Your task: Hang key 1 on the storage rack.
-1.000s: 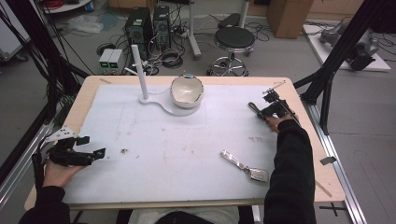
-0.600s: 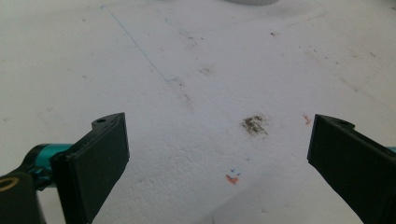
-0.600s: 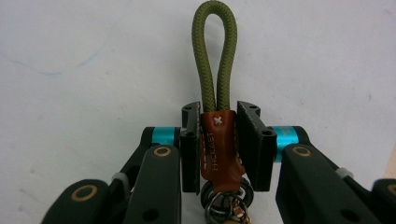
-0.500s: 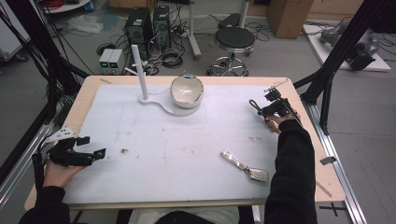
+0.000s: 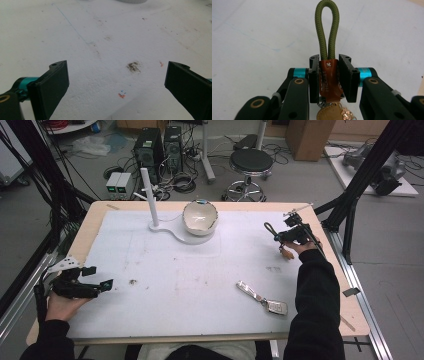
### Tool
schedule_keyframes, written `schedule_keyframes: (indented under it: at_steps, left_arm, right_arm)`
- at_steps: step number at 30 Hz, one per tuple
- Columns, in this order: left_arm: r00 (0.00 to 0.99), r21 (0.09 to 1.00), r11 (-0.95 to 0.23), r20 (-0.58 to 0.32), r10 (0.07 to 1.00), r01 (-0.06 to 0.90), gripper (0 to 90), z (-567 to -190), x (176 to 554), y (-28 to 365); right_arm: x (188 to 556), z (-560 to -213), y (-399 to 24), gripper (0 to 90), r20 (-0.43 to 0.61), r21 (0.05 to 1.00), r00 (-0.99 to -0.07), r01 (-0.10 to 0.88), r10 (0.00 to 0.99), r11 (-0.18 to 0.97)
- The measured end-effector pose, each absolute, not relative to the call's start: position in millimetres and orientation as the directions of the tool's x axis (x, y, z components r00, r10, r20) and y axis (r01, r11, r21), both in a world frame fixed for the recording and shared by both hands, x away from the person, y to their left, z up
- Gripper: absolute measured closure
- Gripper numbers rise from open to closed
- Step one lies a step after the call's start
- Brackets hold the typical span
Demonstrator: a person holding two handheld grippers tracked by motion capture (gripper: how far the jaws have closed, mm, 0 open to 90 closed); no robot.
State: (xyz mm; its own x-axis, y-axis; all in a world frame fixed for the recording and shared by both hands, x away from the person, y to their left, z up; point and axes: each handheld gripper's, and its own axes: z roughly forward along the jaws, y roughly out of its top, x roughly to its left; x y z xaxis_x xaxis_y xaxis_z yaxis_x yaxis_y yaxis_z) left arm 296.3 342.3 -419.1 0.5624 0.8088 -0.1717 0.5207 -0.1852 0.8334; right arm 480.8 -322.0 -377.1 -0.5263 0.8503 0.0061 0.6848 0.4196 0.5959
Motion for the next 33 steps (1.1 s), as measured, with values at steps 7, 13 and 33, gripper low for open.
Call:
schedule_keyframes:
  at_steps: [7,13,33]
  left_arm:
    - [0.564,0.833,-0.189,-0.169,0.808,0.521,6.0,-419,296,342]
    - [0.560,0.832,-0.184,-0.173,0.810,0.523,5.9,-420,298,342]
    - [0.560,0.832,-0.188,-0.168,0.812,0.522,6.0,-422,300,343]
  right_arm:
    - [466,-360,-315,71.5,0.005,0.656,-0.554,0.630,0.833,0.415]
    - [454,-342,-312,71.5,0.015,0.699,-0.577,0.590,0.817,0.404]
    - [443,-303,-247,71.4,-0.069,0.718,-0.684,0.471,0.726,0.512]
